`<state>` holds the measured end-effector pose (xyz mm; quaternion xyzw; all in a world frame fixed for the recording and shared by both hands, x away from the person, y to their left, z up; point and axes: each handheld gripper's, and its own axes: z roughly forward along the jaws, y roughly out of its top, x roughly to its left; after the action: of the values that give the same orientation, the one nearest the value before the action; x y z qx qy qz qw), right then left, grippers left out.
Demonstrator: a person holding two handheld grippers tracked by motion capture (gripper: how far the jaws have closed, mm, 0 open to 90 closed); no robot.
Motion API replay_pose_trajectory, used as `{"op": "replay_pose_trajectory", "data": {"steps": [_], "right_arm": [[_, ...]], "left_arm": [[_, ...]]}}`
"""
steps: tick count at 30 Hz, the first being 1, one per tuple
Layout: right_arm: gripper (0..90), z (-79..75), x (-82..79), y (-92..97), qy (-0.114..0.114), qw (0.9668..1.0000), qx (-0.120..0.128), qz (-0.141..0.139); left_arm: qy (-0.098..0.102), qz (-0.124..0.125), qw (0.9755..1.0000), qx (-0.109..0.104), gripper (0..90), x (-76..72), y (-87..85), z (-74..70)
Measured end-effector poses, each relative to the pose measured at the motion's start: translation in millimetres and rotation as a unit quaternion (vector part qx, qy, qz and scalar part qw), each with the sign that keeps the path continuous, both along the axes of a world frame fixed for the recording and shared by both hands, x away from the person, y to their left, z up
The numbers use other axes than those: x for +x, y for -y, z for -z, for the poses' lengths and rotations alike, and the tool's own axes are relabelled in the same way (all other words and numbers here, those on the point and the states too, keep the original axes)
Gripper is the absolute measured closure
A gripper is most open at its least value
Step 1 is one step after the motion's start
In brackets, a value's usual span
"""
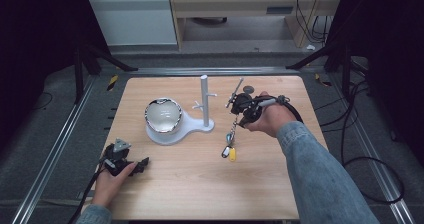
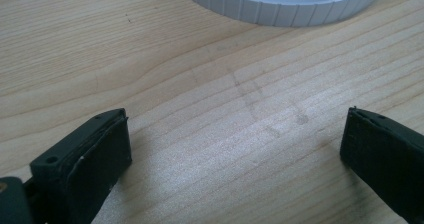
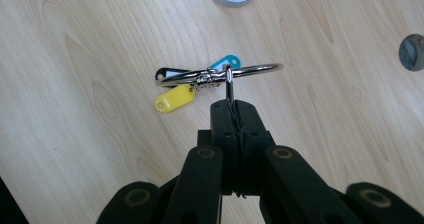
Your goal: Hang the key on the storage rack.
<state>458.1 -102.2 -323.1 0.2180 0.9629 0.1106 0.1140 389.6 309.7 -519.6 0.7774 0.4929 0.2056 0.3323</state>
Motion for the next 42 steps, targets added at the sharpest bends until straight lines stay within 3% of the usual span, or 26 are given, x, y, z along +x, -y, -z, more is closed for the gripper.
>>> {"op": "replay_pose_trajectory", "data": {"steps": [9,23,42], "right_arm": [[89.0,-7.2,4.3,-8.0,-0.004,0.9998,-0.015,-0.01],[88.9,-31.9,5.9,-16.7,0.005,0.9997,-0.017,-0.015],[88.9,-66.9,15.7,-11.7,0.033,0.9994,0.012,0.004]], "left_arm": [[0.0,0.0,1.0,0.0,0.0,0.5,-0.1,0.0],[0.0,0.0,1.0,0.0,0.0,0.5,-0.1,0.0],[0.0,0.0,1.0,0.0,0.0,0.5,-0.1,0.0]]}}
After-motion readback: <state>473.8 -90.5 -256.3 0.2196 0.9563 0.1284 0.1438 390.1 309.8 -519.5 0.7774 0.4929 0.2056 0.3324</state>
